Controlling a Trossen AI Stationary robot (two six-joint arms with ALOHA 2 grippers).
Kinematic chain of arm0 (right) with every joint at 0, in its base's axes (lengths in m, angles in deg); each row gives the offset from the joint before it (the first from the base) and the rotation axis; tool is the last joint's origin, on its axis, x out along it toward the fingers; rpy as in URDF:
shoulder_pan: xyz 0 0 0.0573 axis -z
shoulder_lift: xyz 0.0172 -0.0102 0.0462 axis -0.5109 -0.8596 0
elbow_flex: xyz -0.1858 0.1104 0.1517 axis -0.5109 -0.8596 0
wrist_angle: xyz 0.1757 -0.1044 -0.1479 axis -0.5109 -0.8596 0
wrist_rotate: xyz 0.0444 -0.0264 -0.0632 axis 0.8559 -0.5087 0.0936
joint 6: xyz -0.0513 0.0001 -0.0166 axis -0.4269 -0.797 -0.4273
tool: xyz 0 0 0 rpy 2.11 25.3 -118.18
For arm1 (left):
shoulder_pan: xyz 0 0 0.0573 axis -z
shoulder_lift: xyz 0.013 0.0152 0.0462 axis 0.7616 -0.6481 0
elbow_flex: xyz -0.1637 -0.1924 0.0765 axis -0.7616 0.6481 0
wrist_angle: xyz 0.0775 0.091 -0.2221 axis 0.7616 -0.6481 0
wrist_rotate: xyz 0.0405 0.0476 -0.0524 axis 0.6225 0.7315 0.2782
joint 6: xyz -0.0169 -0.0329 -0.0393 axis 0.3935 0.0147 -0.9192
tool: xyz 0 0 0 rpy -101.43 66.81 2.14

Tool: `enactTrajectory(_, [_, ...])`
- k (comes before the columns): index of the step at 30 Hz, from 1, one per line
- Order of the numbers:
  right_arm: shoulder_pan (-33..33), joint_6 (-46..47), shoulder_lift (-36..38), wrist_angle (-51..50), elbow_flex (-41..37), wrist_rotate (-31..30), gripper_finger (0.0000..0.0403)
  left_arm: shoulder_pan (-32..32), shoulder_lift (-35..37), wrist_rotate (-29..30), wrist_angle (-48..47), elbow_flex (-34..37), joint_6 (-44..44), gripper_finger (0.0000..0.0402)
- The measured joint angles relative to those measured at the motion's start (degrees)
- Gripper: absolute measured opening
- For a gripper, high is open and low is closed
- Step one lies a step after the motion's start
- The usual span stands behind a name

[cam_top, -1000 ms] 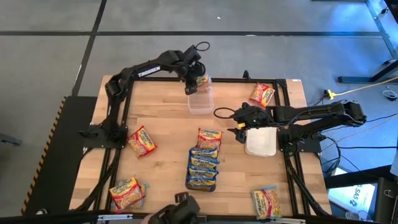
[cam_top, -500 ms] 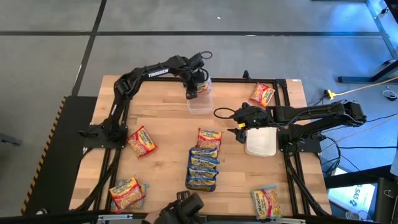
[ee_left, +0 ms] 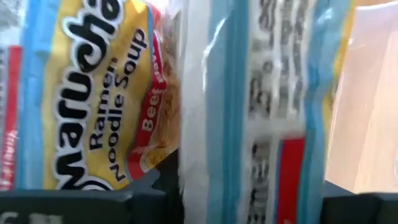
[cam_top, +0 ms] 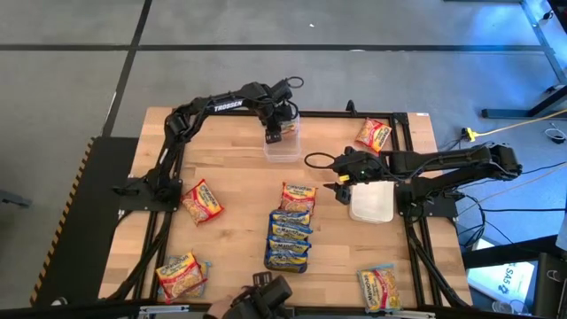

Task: Sort Maruchan noodles
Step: Put the top left light blue noodle pack into the transparent bin, then adjust the black bin

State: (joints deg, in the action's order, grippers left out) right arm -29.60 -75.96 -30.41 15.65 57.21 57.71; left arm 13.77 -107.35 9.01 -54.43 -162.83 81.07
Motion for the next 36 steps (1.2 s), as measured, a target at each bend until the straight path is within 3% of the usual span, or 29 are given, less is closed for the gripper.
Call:
enactTrajectory(5, [0.0, 0.0, 0.0, 0.0, 0.0, 0.0, 0.0292, 0.3, 0.1, 2.7, 1.0, 0.0, 1.3, 0.0179])
enactTrajectory(23, [0.0, -0.1, 0.0, -0.1, 0.0, 0.0, 0.0292, 1.1, 4.3, 5.8, 0.0, -2.1, -0.3, 0.0183])
enactTrajectory(31, [0.0, 0.0, 0.0, -0.1, 0.0, 0.2, 0.0292, 3.4, 12.0, 5.4, -2.2, -2.5, -5.4, 0.0183])
enactTrajectory(36, [-1.4, 0.0, 0.0, -0.2, 0.0, 1.4, 0.0292, 6.2, 19.9, -1.3, -1.9, -1.3, -13.0, 0.0183])
